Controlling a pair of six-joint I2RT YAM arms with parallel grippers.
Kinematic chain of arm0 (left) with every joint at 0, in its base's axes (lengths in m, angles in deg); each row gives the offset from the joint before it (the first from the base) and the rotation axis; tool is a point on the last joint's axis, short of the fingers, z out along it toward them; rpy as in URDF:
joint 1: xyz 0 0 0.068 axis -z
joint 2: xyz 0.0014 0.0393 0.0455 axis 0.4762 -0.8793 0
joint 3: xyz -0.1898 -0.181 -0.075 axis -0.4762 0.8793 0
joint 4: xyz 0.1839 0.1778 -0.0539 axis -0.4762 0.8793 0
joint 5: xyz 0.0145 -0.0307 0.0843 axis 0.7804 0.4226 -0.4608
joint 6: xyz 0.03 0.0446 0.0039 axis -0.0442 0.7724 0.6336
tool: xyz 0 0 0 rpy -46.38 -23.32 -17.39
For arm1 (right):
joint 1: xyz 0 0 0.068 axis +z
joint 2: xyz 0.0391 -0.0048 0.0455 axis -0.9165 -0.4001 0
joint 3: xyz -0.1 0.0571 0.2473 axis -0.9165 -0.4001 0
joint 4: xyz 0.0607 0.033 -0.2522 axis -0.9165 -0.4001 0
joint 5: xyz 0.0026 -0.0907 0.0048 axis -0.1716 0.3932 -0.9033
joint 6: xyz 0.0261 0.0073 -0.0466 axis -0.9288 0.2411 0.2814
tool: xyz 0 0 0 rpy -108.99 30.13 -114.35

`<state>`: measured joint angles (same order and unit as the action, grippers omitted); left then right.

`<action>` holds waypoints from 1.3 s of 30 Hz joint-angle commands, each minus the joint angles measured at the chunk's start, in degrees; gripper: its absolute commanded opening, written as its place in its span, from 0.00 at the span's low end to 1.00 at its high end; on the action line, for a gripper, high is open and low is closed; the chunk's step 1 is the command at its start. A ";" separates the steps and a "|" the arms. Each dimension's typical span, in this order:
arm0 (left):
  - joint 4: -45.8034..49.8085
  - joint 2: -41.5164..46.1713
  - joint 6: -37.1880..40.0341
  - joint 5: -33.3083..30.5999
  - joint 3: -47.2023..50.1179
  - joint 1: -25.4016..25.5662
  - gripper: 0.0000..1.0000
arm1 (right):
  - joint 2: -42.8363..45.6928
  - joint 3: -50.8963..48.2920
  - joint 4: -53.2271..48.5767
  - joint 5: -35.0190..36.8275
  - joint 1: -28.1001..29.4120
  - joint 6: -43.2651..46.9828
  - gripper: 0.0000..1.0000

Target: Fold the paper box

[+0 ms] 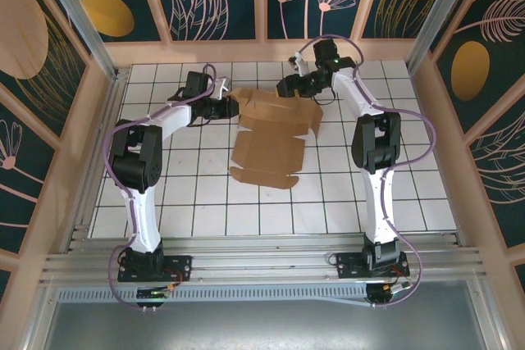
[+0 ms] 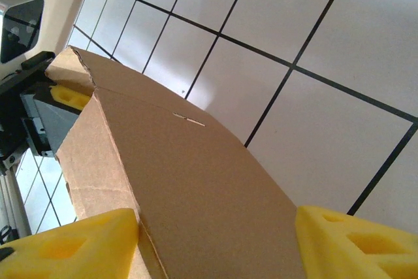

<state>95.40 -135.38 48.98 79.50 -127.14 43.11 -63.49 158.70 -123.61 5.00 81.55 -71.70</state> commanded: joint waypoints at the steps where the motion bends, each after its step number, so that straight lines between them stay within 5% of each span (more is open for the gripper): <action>1: -4.37 3.88 -5.15 9.18 -0.67 1.45 0.14 | 1.57 -1.68 -0.40 0.59 1.08 -0.59 0.66; 13: -15.85 6.58 -16.56 13.04 3.54 1.81 0.12 | 3.88 -5.34 2.15 1.09 1.72 -1.34 0.66; 21: -12.77 5.34 -12.45 10.32 7.72 2.73 0.19 | 5.12 -8.26 3.73 2.35 2.38 -1.85 0.65; 39: -11.73 9.80 -0.72 5.67 16.02 2.75 0.73 | 10.07 -15.35 5.95 7.62 5.31 1.49 0.65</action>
<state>84.23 -128.93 44.93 84.77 -112.73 45.63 -54.87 145.06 -116.74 8.65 86.43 -72.25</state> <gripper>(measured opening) 0.705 0.651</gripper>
